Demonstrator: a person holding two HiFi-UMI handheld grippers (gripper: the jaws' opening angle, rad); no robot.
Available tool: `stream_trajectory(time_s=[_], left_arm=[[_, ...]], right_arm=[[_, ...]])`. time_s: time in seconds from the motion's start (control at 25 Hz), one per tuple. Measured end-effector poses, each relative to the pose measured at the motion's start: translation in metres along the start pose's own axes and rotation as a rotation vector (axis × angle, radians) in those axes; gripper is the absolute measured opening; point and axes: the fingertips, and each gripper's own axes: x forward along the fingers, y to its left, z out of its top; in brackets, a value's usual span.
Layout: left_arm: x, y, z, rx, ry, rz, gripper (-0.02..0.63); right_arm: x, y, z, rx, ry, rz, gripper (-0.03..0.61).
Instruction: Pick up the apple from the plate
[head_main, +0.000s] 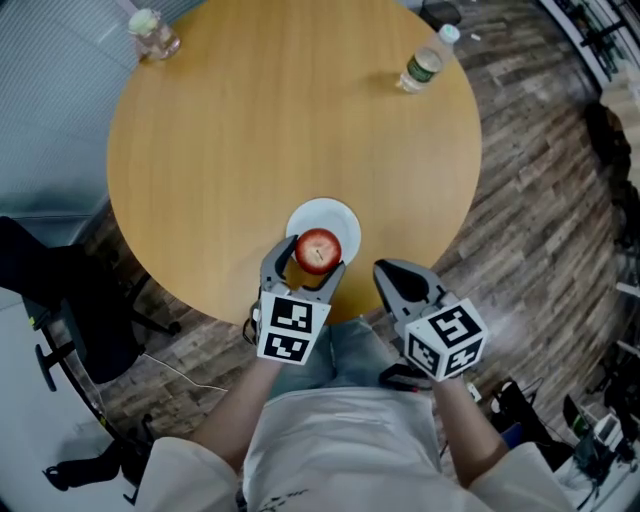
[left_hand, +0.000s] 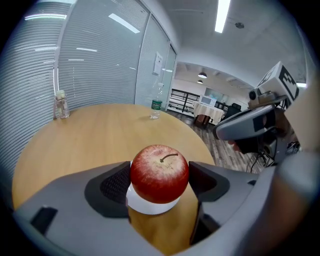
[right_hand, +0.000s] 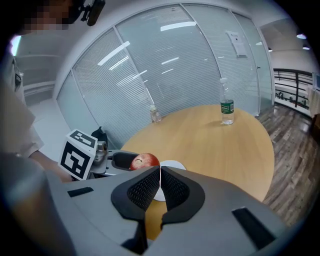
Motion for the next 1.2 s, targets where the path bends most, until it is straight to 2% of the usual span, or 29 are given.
stream_trajectory(time_s=[0.32, 0.52, 0.96, 1.2], left_arm=[[-0.046, -0.01, 0.027, -0.028, -0.078, 0.006, 0.367], [-0.074, -0.019, 0.04, 0.001, -0.11, 0.004, 0.367], [-0.121, -0.033, 0.051, -0.002, -0.176, 0.025, 0.367], [-0.133, -0.035, 0.053, -0.04, -0.199, 0.032, 0.367]], right_arm=[[-0.013, 0.018, 0.012, -0.067, -0.01, 0.002, 0.031], [-0.025, 0.028, 0.021, -0.104, -0.025, 0.009, 0.032], [-0.051, 0.046, 0.034, -0.154, -0.079, -0.02, 0.032], [-0.063, 0.048, 0.049, -0.159, -0.132, -0.032, 0.032]])
